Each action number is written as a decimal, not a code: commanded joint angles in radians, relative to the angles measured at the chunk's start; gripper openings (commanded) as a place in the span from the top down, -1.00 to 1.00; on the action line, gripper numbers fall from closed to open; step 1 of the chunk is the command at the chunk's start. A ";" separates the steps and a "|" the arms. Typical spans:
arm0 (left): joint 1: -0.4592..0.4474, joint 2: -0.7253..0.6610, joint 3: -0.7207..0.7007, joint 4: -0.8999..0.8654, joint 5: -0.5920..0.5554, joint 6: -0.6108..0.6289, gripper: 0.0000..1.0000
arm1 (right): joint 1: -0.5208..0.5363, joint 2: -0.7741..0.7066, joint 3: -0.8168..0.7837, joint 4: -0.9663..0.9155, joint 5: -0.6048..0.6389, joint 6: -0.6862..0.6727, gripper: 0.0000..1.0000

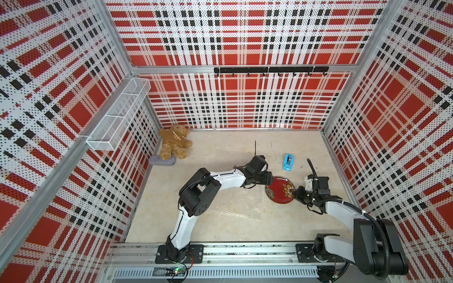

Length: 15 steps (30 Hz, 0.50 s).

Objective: Wrap dinner plates in bubble wrap
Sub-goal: Pick up the plate at the center of the board.

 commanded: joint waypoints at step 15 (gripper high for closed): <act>-0.020 0.026 -0.005 -0.033 -0.025 -0.024 -0.30 | -0.005 0.079 0.008 -0.066 0.101 -0.009 0.94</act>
